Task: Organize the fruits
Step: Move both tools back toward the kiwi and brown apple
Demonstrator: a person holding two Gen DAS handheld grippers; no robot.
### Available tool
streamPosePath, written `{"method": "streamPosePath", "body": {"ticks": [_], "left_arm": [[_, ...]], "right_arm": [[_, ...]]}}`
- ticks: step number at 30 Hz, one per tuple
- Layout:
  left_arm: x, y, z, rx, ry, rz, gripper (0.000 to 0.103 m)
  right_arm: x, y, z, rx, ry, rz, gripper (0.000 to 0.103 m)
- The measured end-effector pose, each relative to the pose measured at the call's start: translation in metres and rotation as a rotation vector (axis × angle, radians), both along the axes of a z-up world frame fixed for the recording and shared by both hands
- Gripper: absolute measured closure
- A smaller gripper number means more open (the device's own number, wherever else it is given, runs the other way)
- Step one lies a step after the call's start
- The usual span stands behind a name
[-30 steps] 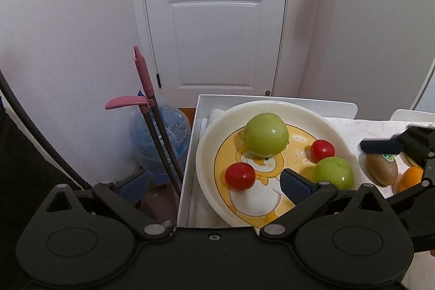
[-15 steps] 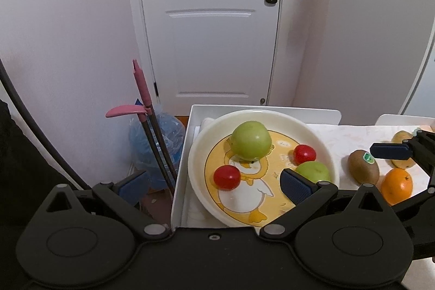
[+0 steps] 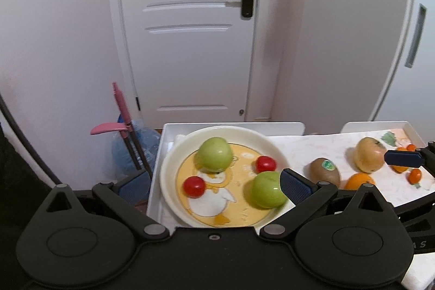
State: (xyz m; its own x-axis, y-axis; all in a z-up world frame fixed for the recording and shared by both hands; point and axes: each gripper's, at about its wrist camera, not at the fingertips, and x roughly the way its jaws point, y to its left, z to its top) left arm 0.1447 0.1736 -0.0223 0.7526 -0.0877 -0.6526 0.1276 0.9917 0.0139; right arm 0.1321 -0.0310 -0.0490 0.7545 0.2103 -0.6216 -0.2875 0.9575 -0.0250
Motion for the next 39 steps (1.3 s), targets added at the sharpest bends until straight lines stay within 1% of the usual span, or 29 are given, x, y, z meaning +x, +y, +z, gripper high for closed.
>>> {"method": "streamPosePath", "body": {"ticks": [4,8,12,16,21,27,30,39], "left_arm": [[-0.005,-0.012,0.005,-0.012,-0.008,-0.035,0.0],[-0.009,-0.027,0.012,-0.025,-0.013,-0.054,0.0],[-0.014,-0.048,0.014,-0.016,-0.022,-0.067,0.0],[-0.017,-0.072,0.012,-0.016,-0.018,-0.045,0.0],[-0.019,-0.1,0.006,-0.025,-0.001,0.024,0.0],[-0.009,-0.13,-0.009,-0.038,0.036,0.109,0.0],[-0.004,-0.145,-0.017,-0.035,0.046,0.136,0.0],[0.028,-0.184,-0.046,-0.027,0.082,0.198,0.001]], "right_arm": [[-0.01,-0.019,0.007,0.005,-0.005,-0.05,0.0],[-0.018,-0.043,0.011,0.033,-0.005,-0.083,0.0],[-0.019,-0.068,0.01,0.026,-0.003,-0.095,0.0],[-0.014,-0.096,0.008,0.035,0.002,-0.081,0.0],[-0.002,-0.129,0.001,0.025,0.015,-0.029,0.0],[0.019,-0.158,-0.013,0.013,0.029,0.063,0.0],[0.032,-0.167,-0.021,-0.001,0.03,0.106,0.0],[0.07,-0.192,-0.046,0.003,0.056,0.205,0.0]]}}
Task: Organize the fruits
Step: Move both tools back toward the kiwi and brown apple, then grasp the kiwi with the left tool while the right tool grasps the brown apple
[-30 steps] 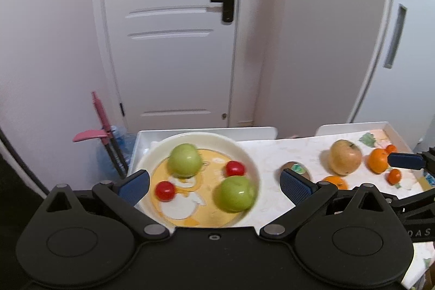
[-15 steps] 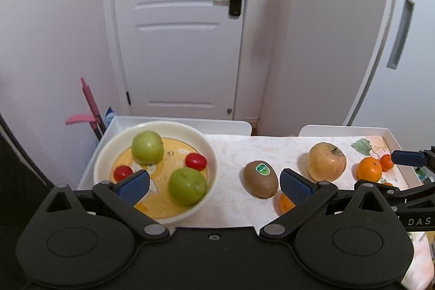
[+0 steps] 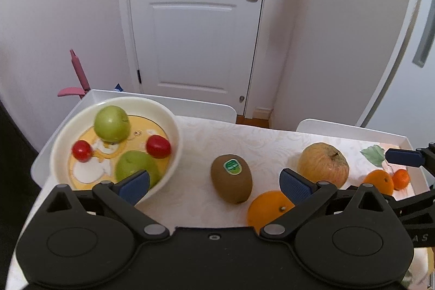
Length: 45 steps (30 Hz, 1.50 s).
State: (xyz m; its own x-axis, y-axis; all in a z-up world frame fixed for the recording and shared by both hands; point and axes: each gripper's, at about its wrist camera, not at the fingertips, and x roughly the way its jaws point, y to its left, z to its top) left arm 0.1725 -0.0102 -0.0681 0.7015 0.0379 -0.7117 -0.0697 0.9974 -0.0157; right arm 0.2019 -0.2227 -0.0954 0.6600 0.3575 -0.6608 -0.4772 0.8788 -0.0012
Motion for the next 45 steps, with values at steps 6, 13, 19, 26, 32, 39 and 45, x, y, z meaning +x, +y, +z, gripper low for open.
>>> {"method": "streamPosePath", "body": {"ticks": [6,13,19,26,32,39,45], "left_arm": [[0.027,-0.014,-0.025,-0.005,0.048,0.026,0.009],[0.051,-0.019,-0.047,-0.013,0.104,0.054,0.015],[0.065,-0.022,-0.062,-0.026,0.154,0.054,0.03],[0.066,-0.017,-0.07,-0.035,0.168,0.077,0.047],[0.066,-0.015,-0.068,-0.039,0.161,0.065,0.052],[0.061,-0.015,-0.068,-0.02,0.154,0.054,0.053],[0.056,-0.013,-0.066,-0.015,0.146,0.051,0.053]], "right_arm": [[0.018,-0.007,-0.017,0.013,0.027,0.043,0.0],[0.031,-0.008,-0.029,0.022,0.04,0.081,0.0],[0.038,-0.005,-0.035,0.038,0.051,0.118,0.0],[0.046,0.002,-0.041,0.042,0.063,0.136,0.0],[0.051,0.007,-0.045,0.046,0.071,0.14,0.0],[0.055,0.011,-0.048,0.055,0.082,0.135,0.0],[0.057,0.013,-0.05,0.064,0.087,0.132,0.002]]}}
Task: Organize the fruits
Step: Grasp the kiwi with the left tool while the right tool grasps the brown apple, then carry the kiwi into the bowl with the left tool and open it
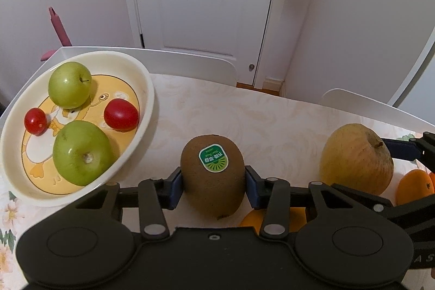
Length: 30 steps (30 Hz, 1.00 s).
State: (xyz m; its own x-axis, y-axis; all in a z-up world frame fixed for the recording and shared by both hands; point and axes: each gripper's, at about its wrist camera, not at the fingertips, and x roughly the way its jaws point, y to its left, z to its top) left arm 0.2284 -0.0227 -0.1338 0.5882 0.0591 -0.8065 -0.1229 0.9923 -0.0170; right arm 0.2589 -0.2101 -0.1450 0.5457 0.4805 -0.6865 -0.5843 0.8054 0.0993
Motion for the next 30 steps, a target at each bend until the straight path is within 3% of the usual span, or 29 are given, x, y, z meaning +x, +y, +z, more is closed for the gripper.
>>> {"method": "streamPosePath", "body": {"ticks": [6,13,30], "left_arm": [[-0.004,0.0,0.003,0.013,-0.011,-0.009,0.053],[-0.014,0.004,0.015,-0.002,-0.035,-0.01,0.053],[-0.051,0.033,0.074,-0.044,-0.152,0.002,0.053]], "right_arm": [[0.002,0.001,0.0,-0.002,0.003,-0.01,0.014],[-0.003,0.002,0.006,-0.001,-0.016,-0.035,0.014],[-0.031,0.031,0.057,0.039,-0.066,-0.039,0.014]]}}
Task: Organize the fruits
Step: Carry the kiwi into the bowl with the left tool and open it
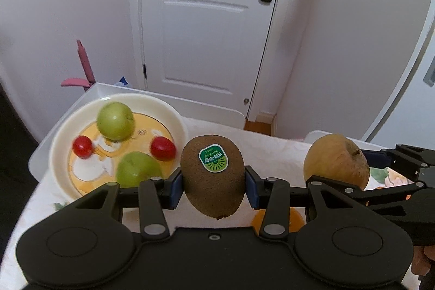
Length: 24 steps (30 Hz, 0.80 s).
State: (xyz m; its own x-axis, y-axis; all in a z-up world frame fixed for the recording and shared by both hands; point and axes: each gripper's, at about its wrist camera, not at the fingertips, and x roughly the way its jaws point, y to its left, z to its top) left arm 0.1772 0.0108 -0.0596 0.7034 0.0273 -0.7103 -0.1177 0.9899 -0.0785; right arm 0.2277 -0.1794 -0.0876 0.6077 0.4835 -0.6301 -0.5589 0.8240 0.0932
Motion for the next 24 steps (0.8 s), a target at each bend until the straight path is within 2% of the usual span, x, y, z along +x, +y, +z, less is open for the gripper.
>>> {"method": "streamPosePath", "body": {"ticks": [12,24], "left_arm": [[-0.016,0.065,0.02,0.005,-0.014,-0.015,0.053],[-0.009,0.126,0.003,0.053,0.026,-0.108,0.053]], "right_arm": [[-0.013,0.061,0.027,0.016,-0.019,-0.038,0.014],[-0.011,0.129,0.03,0.017,-0.015,-0.115,0.014]]}}
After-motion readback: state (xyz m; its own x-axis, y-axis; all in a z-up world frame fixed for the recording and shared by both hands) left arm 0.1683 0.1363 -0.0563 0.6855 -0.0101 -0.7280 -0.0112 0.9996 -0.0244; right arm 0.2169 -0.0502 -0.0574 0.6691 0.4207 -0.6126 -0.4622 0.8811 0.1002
